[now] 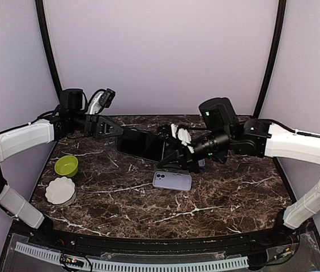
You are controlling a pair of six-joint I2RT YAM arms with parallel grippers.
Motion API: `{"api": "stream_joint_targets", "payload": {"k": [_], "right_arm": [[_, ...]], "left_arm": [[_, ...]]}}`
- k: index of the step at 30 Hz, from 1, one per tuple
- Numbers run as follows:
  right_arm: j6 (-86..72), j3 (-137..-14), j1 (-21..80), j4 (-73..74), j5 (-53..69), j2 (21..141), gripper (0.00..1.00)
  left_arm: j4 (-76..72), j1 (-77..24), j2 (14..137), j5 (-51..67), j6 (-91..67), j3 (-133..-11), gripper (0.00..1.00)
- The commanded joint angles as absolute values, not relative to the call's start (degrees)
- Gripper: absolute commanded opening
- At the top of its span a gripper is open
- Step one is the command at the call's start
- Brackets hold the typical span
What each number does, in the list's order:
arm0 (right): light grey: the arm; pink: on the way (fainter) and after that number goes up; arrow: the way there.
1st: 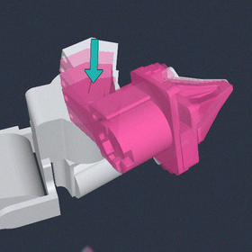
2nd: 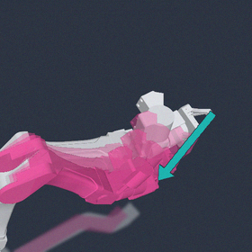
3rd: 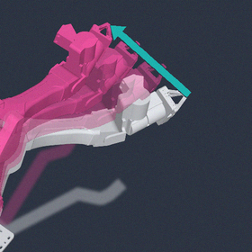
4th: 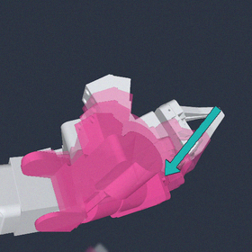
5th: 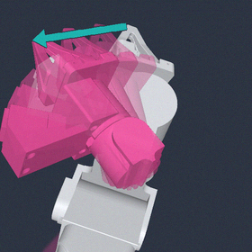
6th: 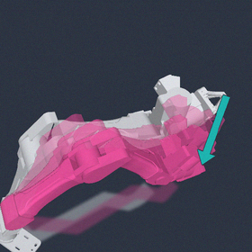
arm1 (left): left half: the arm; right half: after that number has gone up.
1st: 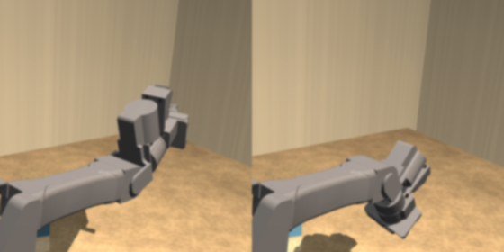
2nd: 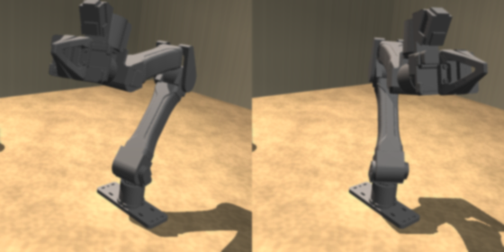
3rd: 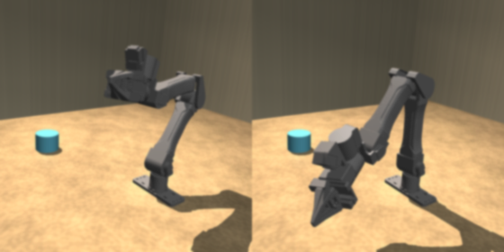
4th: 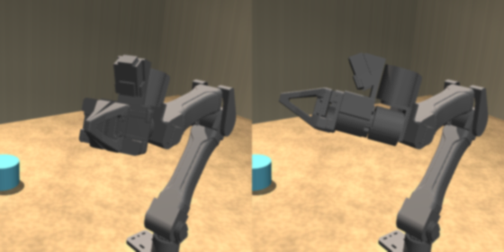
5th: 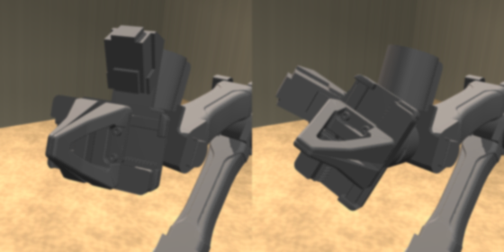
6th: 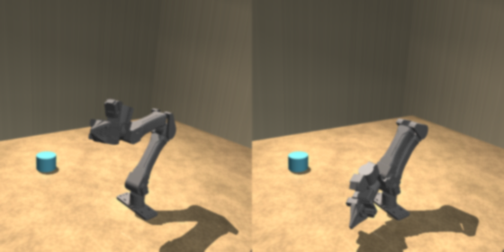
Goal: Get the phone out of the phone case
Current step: Remove the bottom right corner of the phone case from the phone case.
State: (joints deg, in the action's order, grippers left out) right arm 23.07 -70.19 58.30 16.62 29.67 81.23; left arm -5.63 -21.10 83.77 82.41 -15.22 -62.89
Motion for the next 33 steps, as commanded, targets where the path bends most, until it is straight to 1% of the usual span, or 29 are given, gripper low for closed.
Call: {"api": "stream_joint_targets", "payload": {"k": [1, 4, 6, 12, 24, 27, 33], "right_arm": [[30.4, -73.9, 62.4, 3.8, 35.9, 77.5, 0.04], [30.5, -73.8, 62.4, 2.9, 36.2, 77.5, 0.06], [30.7, -73.8, 62.4, 2.4, 36.1, 77.5, 0.06], [31.4, -73.8, 62.4, 1.8, 35.2, 77.3, 0.00], [31.9, -72.3, 62.4, 0.3, 32.1, 76.8, 0.01], [31.6, -70.3, 62.4, -3.3, 30.2, 75.7, 0.01], [31.9, -67.3, 62.4, -7.1, 29.4, 74.0, 0.00]], "left_arm": [[-0.4, -20.0, 86.1, 69.4, -18.4, -63.6, 0.00], [-0.3, -19.8, 86.3, 69.1, -18.3, -63.7, 0.00], [1.2, -19.7, 86.8, 69.1, -18.5, -63.8, 0.00], [1.5, -19.4, 87.1, 69.1, -18.8, -63.8, 0.00], [0.2, -19.4, 85.6, 70.0, -18.1, -63.2, 0.00], [0.2, -19.4, 85.1, 70.9, -18.1, -63.1, 0.00], [-4.7, -19.4, 83.5, 73.6, -19.5, -61.7, 0.00]]}}
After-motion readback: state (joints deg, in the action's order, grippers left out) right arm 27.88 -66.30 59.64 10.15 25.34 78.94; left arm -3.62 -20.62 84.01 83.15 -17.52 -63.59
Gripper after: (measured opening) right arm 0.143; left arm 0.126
